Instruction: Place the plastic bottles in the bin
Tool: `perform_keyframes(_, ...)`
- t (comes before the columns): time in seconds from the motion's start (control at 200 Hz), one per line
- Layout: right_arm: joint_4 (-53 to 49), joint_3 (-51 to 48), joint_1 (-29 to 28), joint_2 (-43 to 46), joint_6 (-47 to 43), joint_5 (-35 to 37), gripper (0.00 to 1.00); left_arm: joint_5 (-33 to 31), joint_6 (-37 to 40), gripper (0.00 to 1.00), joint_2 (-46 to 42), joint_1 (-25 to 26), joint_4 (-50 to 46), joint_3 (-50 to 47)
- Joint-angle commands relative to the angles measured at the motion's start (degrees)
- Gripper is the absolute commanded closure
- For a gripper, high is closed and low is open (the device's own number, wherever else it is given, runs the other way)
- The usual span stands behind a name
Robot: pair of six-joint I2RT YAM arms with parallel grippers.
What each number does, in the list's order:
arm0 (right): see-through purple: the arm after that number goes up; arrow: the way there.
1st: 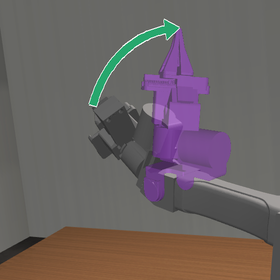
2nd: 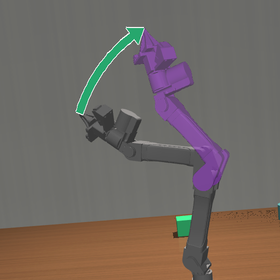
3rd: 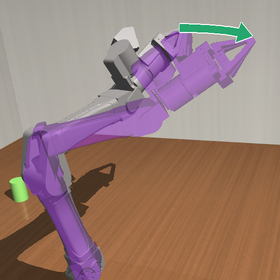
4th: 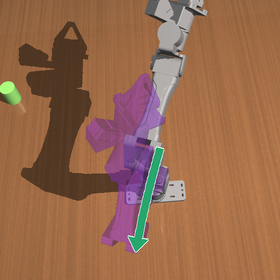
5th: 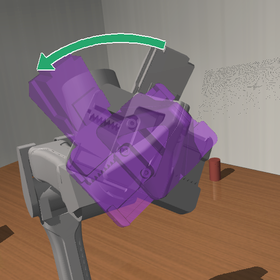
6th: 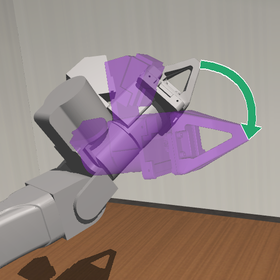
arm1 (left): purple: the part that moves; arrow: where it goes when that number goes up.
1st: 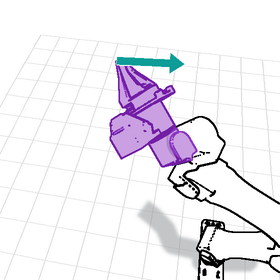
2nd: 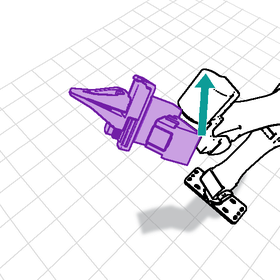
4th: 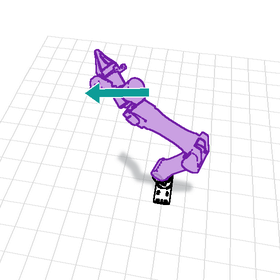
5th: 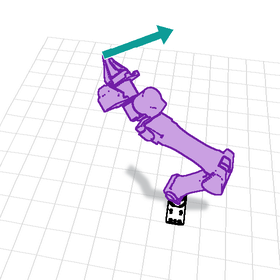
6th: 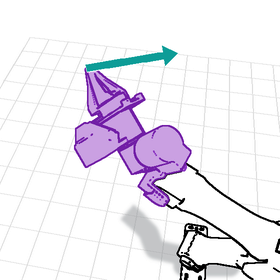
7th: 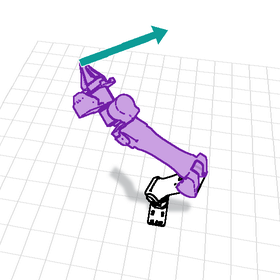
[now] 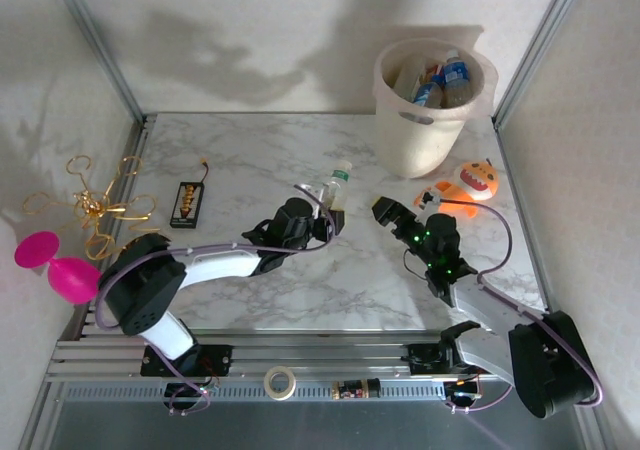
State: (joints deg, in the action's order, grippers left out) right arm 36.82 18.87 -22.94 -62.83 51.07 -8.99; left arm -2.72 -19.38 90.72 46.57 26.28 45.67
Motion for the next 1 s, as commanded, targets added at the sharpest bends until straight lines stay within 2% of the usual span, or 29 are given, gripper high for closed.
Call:
perform_keyframes(0.0,6.1,3.8,-2.2,-3.0,1.3,-2.5,0.01,-2.7,1.4,0.50,-4.2,0.8,6.6,-3.6)
perform_keyframes(0.21,9.6,10.3,-7.3,-10.8,1.4,-5.5,0.01,-6.5,2.1,0.50,-10.3,1.4,10.8,-10.2)
perform_keyframes(0.581,12.1,21.3,-14.9,-24.9,0.9,-9.6,0.02,-7.0,3.3,0.52,-15.5,1.9,11.4,-14.8)
perform_keyframes(0.886,13.9,23.7,-16.4,-30.1,2.3,-12.3,0.15,-6.4,3.5,0.52,-18.1,2.4,11.3,-16.4)
perform_keyframes(0.996,15.1,23.4,-16.4,-30.7,2.5,-12.9,0.25,-5.8,3.2,0.51,-18.3,2.5,10.8,-16.6)
